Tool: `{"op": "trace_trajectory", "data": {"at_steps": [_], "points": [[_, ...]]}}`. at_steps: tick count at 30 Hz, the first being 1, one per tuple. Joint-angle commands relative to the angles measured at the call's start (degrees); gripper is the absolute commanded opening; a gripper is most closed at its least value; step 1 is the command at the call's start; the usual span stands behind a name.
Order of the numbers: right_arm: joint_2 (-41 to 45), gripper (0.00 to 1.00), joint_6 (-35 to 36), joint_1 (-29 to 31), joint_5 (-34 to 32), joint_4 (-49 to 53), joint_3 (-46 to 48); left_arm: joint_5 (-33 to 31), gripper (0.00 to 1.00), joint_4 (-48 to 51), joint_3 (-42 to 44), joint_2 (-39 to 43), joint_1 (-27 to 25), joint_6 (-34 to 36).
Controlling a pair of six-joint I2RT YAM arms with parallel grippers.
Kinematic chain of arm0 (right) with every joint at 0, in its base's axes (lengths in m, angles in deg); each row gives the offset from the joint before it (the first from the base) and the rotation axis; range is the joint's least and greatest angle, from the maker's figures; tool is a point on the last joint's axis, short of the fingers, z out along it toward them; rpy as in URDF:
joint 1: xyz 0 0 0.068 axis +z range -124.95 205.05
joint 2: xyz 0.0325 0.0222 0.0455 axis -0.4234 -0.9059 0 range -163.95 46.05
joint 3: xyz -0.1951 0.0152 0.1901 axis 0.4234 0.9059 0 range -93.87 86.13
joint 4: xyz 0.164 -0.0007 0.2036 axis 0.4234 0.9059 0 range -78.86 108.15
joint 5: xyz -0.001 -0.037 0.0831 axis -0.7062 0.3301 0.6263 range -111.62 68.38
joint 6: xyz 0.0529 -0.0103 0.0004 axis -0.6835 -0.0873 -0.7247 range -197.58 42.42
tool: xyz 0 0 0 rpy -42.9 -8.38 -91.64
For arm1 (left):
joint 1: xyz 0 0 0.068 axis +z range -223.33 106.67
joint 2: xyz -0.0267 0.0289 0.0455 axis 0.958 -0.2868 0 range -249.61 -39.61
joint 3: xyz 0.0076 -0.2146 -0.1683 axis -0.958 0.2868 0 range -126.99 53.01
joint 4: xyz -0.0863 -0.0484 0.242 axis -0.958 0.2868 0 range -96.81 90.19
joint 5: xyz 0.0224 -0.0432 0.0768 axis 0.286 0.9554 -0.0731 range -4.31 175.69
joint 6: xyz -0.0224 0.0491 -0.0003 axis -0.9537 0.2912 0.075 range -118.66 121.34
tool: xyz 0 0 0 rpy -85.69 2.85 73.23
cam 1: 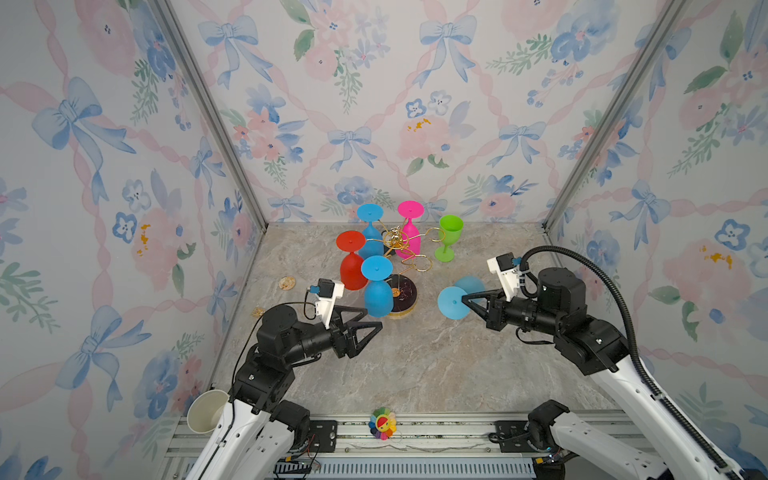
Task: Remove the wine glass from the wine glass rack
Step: 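Carry the cyan glass toward the robot with the right gripper while the left approaches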
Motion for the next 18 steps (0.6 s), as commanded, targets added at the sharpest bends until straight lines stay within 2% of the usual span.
{"op": "trace_trajectory", "data": {"at_steps": [1,5,9,12,18], "points": [[1.31,0.0,2.98,2.41,-0.11,-3.22,1.33,0.76,0.82,-2.18,-0.94,-2.94,-4.85,-1.49],[1.9,0.0,4.3,4.56,-0.1,-3.41,1.94,-1.9,0.79,-8.21,-0.93,-5.77,-12.05,-3.49],[3.13,0.0,5.5,6.05,-0.2,-4.3,3.1,-4.32,0.71,-12.45,-0.94,-8.8,-16.56,-5.05],[4.15,0.0,5.64,6.67,0.45,-5.46,3.9,-5.74,0.67,-14.06,-0.94,-11.07,-18.55,-5.4],[5.44,0.0,5.46,8.25,2.36,-8.62,5.49,-4.6,0.62,-20.72,-0.94,-14.33,-20.8,-7.65]]}}
